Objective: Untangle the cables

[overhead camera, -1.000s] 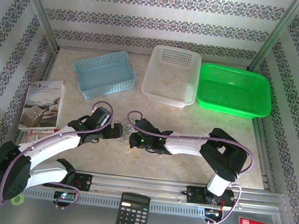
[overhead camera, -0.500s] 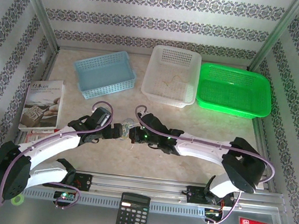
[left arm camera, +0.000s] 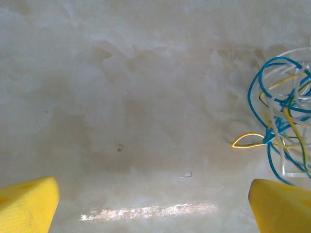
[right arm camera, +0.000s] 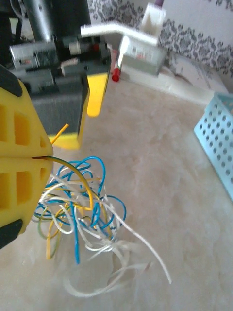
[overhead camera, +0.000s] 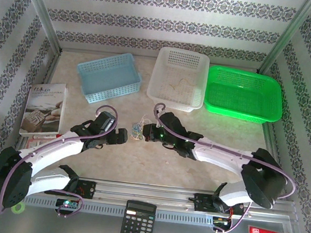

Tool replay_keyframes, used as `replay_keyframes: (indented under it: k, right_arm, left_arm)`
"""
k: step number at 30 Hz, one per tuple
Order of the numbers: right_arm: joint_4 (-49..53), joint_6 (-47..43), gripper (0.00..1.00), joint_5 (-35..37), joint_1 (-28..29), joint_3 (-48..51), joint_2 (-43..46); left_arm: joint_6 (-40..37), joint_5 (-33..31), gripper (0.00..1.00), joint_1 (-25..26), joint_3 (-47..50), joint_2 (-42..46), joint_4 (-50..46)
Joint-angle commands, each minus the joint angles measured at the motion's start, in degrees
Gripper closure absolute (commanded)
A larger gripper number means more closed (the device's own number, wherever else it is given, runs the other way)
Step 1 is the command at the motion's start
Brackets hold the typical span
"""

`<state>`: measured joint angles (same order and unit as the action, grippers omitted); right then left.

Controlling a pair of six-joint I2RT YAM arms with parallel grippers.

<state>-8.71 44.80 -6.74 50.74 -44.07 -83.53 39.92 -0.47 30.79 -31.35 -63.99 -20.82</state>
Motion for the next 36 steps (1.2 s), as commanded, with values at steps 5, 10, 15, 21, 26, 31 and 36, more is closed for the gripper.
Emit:
replay_keyframes:
  k: [5,10,15,21,26,31,36]
  right_arm:
    - [-3.8,2.0,1.0,-4.0,-0.4,2.8,-5.5]
    - [-5.1,2.5,1.0,-4.7,-0.7,3.0,-2.2]
    - [-6.9,3.8,1.0,-6.4,-1.6,3.6,2.1]
    - [-9.8,6.1,1.0,-8.1,-2.9,5.1,4.7]
    - [-15.6,9.7,1.0,-10.5,-4.2,7.2,4.1]
    - [-19.4,11.8,1.0,-11.7,-5.1,8.1,3.7]
    - [-18.3,11.6,1.0,-11.4,-5.4,8.0,3.9]
  left_arm:
    - [-1.3,0.1,0.0,0.3,-3.5,3.1,-2.2]
    - [-1.4,2.6,0.0,0.3,-5.5,4.7,-2.5]
    - [0.2,8.0,0.0,0.2,-6.7,5.8,0.4]
    - [3.4,14.3,0.0,0.2,-6.7,7.0,6.0]
    - [6.0,17.6,0.08,0.1,-6.1,7.5,10.4]
    - [7.6,18.6,0.21,0.1,-5.9,8.6,12.9]
    - [7.7,18.8,0.22,0.1,-6.5,9.1,13.4]
